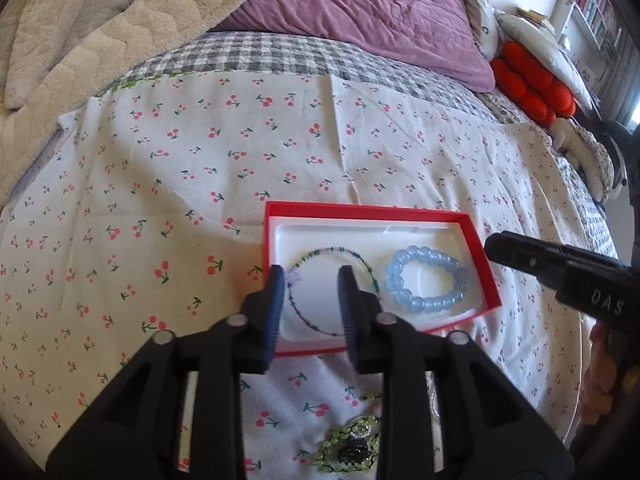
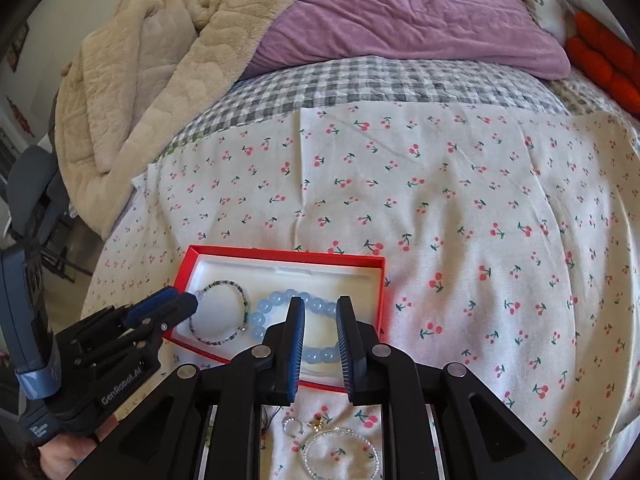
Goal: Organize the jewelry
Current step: 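Withdraw both open tools from the red box back to the pile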
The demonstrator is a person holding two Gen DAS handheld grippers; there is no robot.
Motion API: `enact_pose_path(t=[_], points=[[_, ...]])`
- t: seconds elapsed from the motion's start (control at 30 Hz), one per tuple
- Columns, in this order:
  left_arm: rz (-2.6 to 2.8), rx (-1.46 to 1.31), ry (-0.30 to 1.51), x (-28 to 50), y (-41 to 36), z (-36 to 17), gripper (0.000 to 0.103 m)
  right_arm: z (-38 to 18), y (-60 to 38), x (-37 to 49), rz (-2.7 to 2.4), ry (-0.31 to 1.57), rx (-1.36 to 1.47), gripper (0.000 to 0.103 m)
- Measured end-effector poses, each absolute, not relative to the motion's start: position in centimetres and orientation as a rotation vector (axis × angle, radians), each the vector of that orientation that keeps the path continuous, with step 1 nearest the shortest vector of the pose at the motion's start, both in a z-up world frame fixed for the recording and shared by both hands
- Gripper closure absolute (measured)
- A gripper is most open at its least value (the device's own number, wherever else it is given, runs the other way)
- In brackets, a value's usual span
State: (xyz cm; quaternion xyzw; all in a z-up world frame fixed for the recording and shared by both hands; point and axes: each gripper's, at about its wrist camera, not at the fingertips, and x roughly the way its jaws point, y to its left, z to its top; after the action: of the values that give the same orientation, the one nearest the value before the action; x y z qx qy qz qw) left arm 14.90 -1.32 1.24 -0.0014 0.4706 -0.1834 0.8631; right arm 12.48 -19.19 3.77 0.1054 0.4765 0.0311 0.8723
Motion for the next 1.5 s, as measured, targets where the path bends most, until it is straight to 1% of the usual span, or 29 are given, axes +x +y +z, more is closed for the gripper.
enact_pose_path(t=[0.03,0.07,0.1,0.13,0.17,0.23,0.27,0.3,0.37,0.47,0.63,0.87,1.03,1.43,1.5], points=[[-0.391,0.008,0.983,14.7,-1.5,1.4,0.062,3.9,-19.4,12.3,0.065,0.997,0.225,0.078],[-0.401,0.019,0.978,14.4,-1.7,1.6,0.053,4.1,-19.7,12.1,0.062,0.995,0.225,0.075],[-0.404,0.035,0.972,14.1,-1.9,1.8,0.038,4.2,-19.8,11.9,0.059,0.993,0.221,0.060],[-0.391,0.059,0.958,13.7,-2.1,2.1,0.032,4.4,-19.9,11.6,0.058,0.988,0.218,0.038],[-0.385,0.073,0.943,13.3,-2.1,2.4,0.028,4.7,-20.0,11.0,0.056,0.972,0.214,0.033],[-0.382,0.091,0.937,12.8,-2.0,2.8,0.028,5.3,-20.0,10.3,0.058,0.951,0.197,0.032],[-0.378,0.091,0.943,12.7,-1.9,2.8,0.024,5.5,-20.0,10.1,0.058,0.952,0.187,0.032],[-0.365,0.090,0.953,12.4,-1.6,2.7,0.019,5.7,-20.1,9.7,0.059,0.950,0.182,0.032],[-0.325,0.099,0.981,12.0,-1.2,2.2,0.015,6.0,-20.3,8.9,0.061,0.954,0.174,0.032],[-0.283,0.151,1.058,11.3,-0.5,0.7,0.015,6.0,-20.6,7.4,0.057,0.963,0.152,0.031],[-0.274,0.207,1.082,9.3,0.7,-0.1,0.015,5.6,-20.8,4.6,0.033,0.967,0.068,0.024],[-0.321,0.188,1.118,6.5,2.1,-0.7,0.015,3.4,-20.2,2.1,0.034,1.039,-0.031,0.023],[-0.364,0.169,1.135,5.4,2.5,-1.4,0.015,2.0,-19.7,1.3,0.043,1.083,-0.045,0.023],[-0.422,0.158,1.142,5.5,2.8,-2.1,0.015,-0.7,-20.3,1.1,0.027,1.174,-0.048,0.023],[-0.421,0.152,1.136,5.8,2.8,-2.1,0.017,-1.0,-20.5,1.2,0.025,1.184,-0.044,0.023]])
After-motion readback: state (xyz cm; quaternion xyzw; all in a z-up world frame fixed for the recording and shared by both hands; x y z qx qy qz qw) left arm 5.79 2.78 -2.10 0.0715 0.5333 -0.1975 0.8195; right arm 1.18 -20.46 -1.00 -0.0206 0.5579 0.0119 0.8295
